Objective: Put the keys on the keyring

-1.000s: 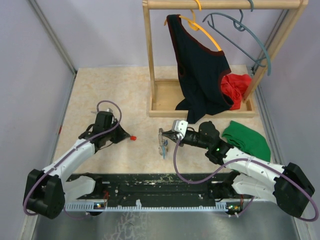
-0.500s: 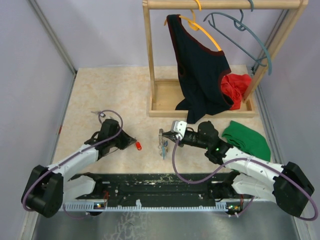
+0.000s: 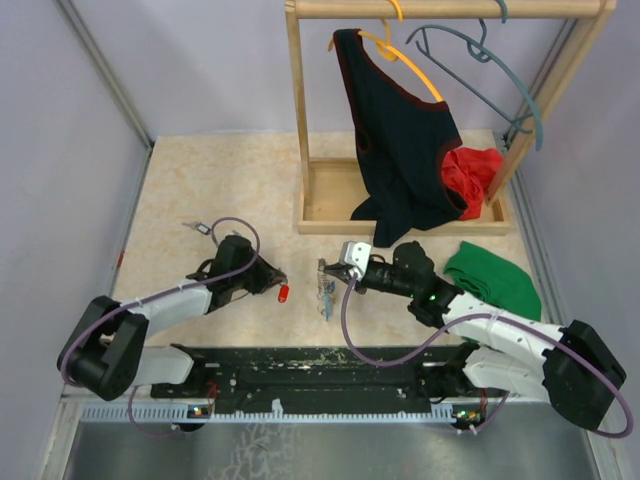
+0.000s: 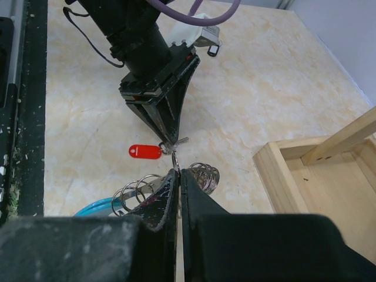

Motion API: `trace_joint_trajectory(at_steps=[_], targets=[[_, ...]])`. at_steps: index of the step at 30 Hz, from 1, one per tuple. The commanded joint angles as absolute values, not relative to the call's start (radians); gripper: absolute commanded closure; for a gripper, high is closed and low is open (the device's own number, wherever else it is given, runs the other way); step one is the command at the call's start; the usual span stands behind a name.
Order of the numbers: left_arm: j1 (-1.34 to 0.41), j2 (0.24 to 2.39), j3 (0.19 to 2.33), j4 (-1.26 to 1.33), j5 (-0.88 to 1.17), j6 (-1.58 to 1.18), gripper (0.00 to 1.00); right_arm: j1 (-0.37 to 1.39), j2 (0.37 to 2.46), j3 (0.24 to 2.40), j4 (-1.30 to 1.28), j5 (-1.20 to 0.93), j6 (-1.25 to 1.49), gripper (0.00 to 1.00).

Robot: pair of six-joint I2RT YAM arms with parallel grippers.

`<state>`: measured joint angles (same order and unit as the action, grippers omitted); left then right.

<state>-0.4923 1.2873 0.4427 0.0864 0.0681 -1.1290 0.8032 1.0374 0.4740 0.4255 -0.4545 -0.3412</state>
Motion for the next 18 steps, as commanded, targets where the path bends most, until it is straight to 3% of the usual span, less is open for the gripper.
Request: trace_joint_trajectory(at_steps=[1, 8, 18], targets=[[-0.502, 1.276, 0.504, 0.113, 0.079, -0.989, 0.71, 0.811, 1.043, 0.537, 0.452, -0.467, -0.357, 1.0], [-0.502, 1.161, 0.555, -0.031, 0.028, -0.579, 0.47, 0.812, 1.061, 0.555, 0.426, -0.48, -0.362, 1.0], [-0.502, 1.15, 0.597, 0.012, 0.226, -0.225, 0.4, 0.812, 1.06, 0.574, 0.398, -0.515, -0.358, 1.0]])
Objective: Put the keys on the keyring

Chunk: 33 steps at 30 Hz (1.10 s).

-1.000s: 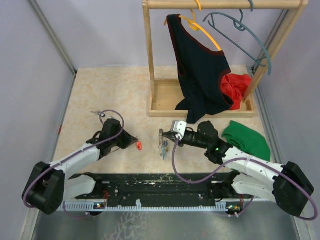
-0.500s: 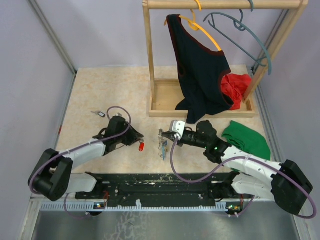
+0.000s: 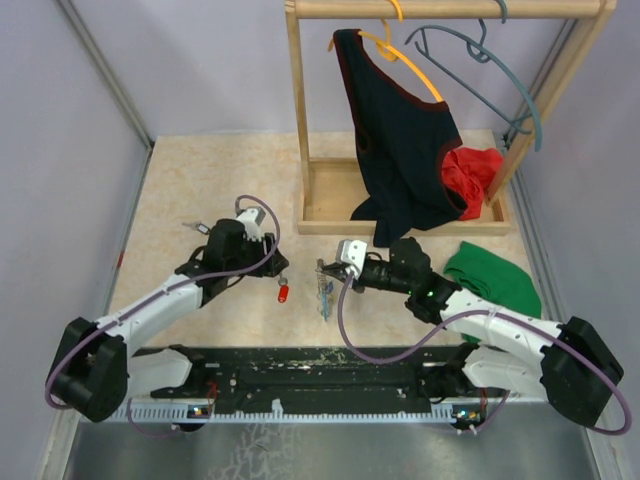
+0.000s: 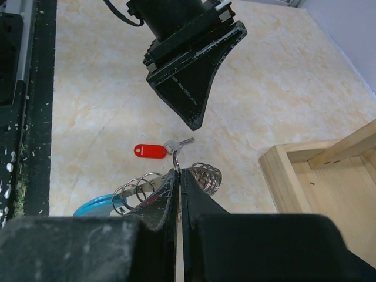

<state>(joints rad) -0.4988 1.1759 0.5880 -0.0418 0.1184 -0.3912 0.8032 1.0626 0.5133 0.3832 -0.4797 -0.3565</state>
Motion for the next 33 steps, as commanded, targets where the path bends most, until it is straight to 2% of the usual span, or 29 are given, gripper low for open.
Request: trace_joint_trajectory(at_steps=[1, 6, 10, 14, 16, 24, 33], targets=[[-0.502, 1.128, 0.563, 0.07, 0.252, -0.221, 0.4, 0.812, 1.063, 0.575, 0.397, -0.515, -0.357, 1.0], [-0.502, 1.051, 0.41, 0.385, 0.269, -0.241, 0.4, 0.812, 1.081, 0.594, 0.366, -0.508, -0.366, 1.0], [-0.502, 1.076, 0.461, 0.179, 0.147, -0.294, 0.44, 0.813, 1.071, 0.593, 0.353, -0.502, -0.367, 1.0], [-0.513, 1.131, 0.507, 0.017, 0.162, -0.402, 0.47, 0.813, 1.072, 0.595, 0.35, -0.496, -0.367, 1.0], [-0.545, 1.16, 0.503, -0.008, 0.146, -0.442, 0.49, 0.813, 1.072, 0.6, 0.345, -0.5, -0.366, 1.0], [-0.608, 1.282, 0.539, -0.071, -0.005, -0.494, 0.49, 0.819, 1.06, 0.605, 0.335, -0.508, -0.36, 1.0], [-0.635, 1.404, 0.588, -0.022, -0.023, -0.47, 0.55, 0.825, 1.034, 0.6, 0.332, -0.513, -0.354, 1.0]])
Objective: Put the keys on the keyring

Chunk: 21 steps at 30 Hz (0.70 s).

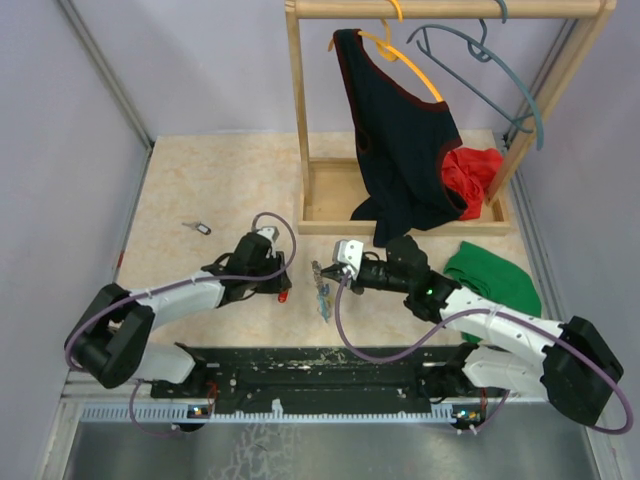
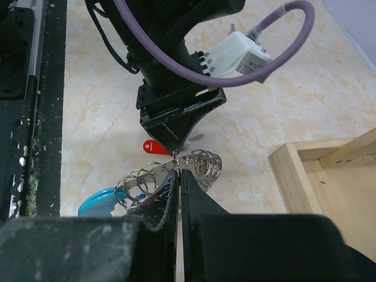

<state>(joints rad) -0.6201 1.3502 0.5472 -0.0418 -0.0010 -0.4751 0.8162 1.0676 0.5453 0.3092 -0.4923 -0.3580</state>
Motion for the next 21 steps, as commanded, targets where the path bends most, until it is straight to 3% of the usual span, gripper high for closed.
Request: trace_joint_trajectory(at_steps=[1, 11, 21], targets=[[-0.638, 1.418, 0.596, -0.023, -0.022, -0.469, 0.57, 0.826, 1.03, 0.599, 0.329, -0.513, -0.352, 1.0], [-0.659, 1.504, 0.638, 0.046, 0.01, -0.463, 0.87, 0.829, 0.965, 0.584, 0.313, -0.52, -0.334, 1.0], [-0.71, 1.74, 0.804, 0.247, 0.18, -0.437, 0.91, 0.833, 0.916, 0.568, 0.3, -0.524, -0.318, 1.0]])
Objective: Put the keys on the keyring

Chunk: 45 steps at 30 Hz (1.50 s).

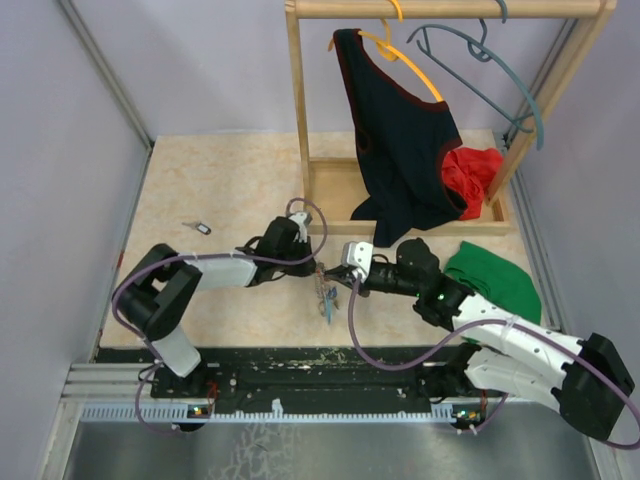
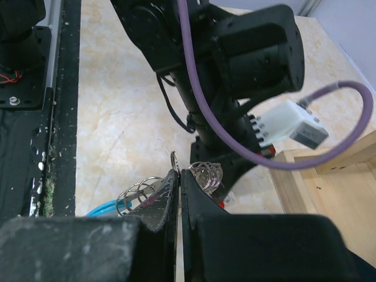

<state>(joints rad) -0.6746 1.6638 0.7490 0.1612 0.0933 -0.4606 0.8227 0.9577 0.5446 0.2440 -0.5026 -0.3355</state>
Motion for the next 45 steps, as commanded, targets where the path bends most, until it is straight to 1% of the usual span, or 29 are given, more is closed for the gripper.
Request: trace_joint_trajectory(at_steps=[1, 4, 10, 15, 20, 24, 30, 34, 38, 45], targets=[[-0.71, 1.745, 0.806, 0.261, 0.189, -0.446, 0.9, 0.834, 0.915, 0.568, 0.297, -0.524, -0.316, 1.0], [-0.704, 1.693, 0.759, 0.333, 0.173, -0.453, 0.87, 0.834, 0.914, 0.569, 0.296, -0.529, -0.314, 1.0], [-0.623, 1.516, 0.639, 0.387, 0.18, -0.41, 0.68, 0.834, 0.95, 0.568, 0.33, -0.543, -0.306, 1.0], [-0.565, 1.334, 0.519, 0.503, 0.234, -0.333, 0.56, 0.835, 0.983, 0.573, 0.343, -0.539, -0.308, 1.0], [-0.555, 1.176, 0.411, 0.644, 0.296, -0.224, 0.47, 0.835, 1.018, 0.588, 0.335, -0.527, -0.324, 1.0], [-0.554, 1.096, 0.339, 0.766, 0.401, -0.131, 0.43, 0.835, 1.05, 0.605, 0.337, -0.524, -0.33, 1.0], [-0.554, 1.003, 0.301, 0.823, 0.479, -0.027, 0.42, 0.835, 1.084, 0.635, 0.321, -0.514, -0.345, 1.0], [-0.555, 0.984, 0.323, 0.799, 0.514, -0.01, 0.41, 0.836, 1.092, 0.651, 0.295, -0.508, -0.355, 1.0], [-0.555, 0.956, 0.349, 0.73, 0.602, 0.018, 0.4, 0.835, 1.091, 0.661, 0.285, -0.517, -0.356, 1.0], [-0.564, 0.918, 0.366, 0.653, 0.71, 0.086, 0.42, 0.836, 1.09, 0.661, 0.283, -0.538, -0.351, 1.0]])
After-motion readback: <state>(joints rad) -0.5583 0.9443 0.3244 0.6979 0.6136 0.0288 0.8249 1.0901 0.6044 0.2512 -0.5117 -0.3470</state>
